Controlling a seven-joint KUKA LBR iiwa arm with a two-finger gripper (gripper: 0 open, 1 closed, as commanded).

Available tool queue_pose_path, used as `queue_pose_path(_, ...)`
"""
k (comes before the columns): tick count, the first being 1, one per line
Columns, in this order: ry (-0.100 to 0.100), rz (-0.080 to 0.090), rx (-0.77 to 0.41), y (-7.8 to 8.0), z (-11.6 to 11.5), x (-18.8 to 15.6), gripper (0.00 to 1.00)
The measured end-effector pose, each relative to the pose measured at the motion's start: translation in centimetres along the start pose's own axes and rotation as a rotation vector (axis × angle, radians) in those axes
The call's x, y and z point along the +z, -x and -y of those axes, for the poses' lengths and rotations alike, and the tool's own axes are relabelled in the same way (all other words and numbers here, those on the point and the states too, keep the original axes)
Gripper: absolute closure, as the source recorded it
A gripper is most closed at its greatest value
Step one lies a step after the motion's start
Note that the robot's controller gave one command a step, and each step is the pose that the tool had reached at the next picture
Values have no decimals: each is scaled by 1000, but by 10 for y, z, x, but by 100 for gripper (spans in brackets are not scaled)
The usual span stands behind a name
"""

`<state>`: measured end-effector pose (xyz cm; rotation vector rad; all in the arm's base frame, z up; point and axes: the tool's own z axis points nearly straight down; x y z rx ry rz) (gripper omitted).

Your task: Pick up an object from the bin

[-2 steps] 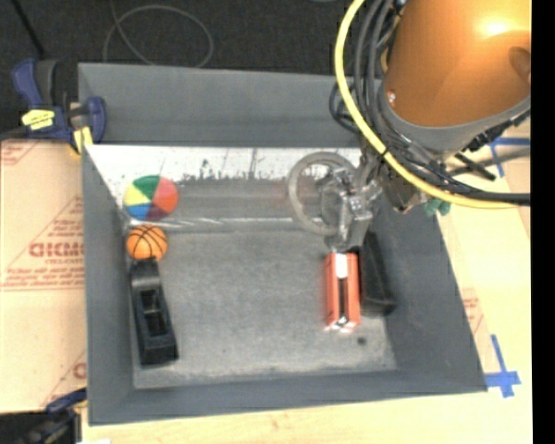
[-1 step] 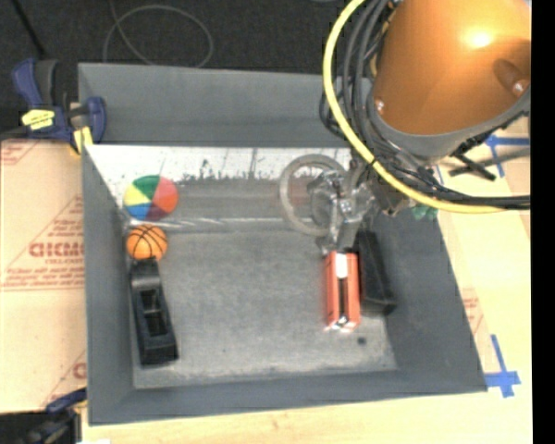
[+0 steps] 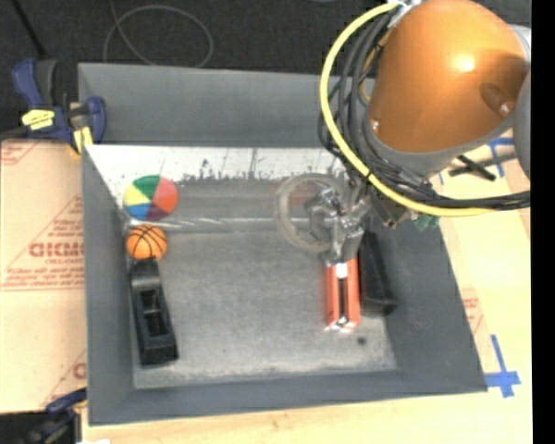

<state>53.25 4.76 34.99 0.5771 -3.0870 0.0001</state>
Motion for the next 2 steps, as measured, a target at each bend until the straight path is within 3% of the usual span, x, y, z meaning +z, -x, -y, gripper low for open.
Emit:
queue_pose_path(1,-2,2,-35,-10,-21,14,100)
queue_pose_path(2,0,3,6,-12,-31,18,100)
